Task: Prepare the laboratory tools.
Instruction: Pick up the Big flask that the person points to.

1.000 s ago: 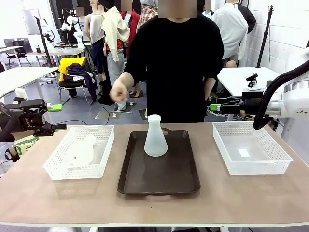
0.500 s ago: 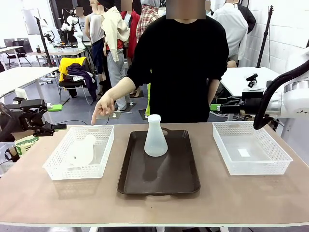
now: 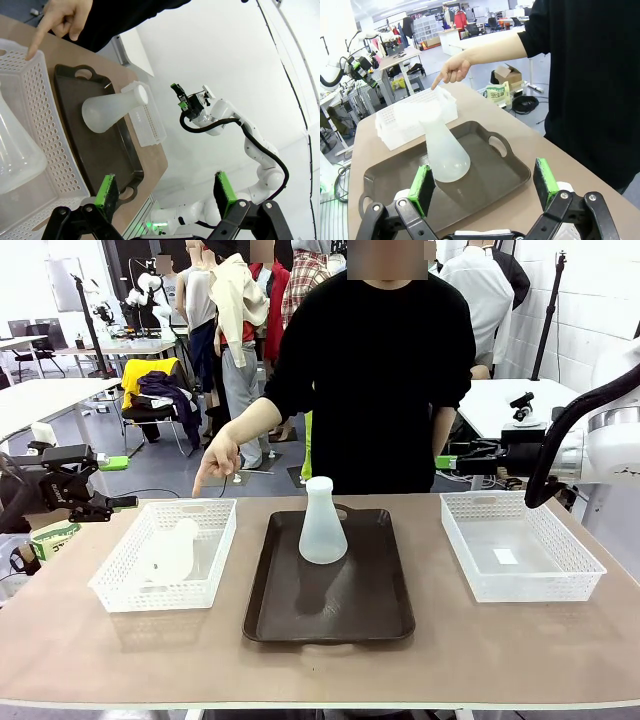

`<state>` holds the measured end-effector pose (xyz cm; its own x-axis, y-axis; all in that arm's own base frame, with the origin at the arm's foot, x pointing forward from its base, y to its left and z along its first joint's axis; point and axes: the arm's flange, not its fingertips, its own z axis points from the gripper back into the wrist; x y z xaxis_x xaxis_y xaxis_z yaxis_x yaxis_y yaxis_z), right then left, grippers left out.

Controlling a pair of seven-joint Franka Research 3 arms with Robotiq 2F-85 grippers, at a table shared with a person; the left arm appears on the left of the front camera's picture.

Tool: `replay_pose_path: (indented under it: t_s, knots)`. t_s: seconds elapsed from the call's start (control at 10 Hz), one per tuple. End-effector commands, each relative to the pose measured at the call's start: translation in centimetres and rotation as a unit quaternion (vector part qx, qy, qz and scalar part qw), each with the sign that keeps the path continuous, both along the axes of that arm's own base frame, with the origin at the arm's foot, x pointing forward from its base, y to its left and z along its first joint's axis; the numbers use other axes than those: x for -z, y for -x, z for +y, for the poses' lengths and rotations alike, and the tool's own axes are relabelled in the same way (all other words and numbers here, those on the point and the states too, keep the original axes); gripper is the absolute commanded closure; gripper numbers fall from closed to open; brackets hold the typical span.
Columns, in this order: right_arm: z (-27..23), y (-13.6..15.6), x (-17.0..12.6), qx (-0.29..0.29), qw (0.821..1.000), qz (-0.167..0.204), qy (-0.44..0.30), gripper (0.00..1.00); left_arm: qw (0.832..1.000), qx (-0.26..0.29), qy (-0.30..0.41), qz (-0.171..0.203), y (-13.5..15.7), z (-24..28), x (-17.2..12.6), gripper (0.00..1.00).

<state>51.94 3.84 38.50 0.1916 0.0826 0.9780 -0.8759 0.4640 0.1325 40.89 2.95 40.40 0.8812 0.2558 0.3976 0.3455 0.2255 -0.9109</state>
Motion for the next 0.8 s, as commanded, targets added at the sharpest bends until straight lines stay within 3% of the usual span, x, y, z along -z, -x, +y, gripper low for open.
replay_pose_path:
  t_s: [0.0, 0.3, 0.4, 0.6, 0.7]
  knots:
    - [0.2, 0.1, 0.0, 0.001, 1.0, 0.0, 0.003, 0.0, 1.0, 0.0, 0.0, 0.0, 0.0, 0.0, 0.0, 0.0]
    - [0.2, 0.1, 0.0, 0.001, 1.0, 0.0, 0.003, 0.0, 0.984, -0.022, -0.158, -0.075, -0.3, -1.6, -5.0, 0.0]
    - [0.2, 0.1, 0.0, 0.001, 1.0, 0.0, 0.003, 0.0, 0.965, 0.011, -0.25, -0.073, -1.0, -2.4, -6.3, 0.0]
    - [0.2, 0.1, 0.0, 0.001, 1.0, 0.0, 0.003, 0.0, 0.896, 0.021, -0.443, -0.035, -3.3, -4.6, -7.8, 0.0]
    - [0.2, 0.1, 0.0, 0.001, 1.0, 0.0, 0.003, 0.0, 0.867, 0.023, -0.497, -0.004, -4.5, -5.6, -8.1, 0.0]
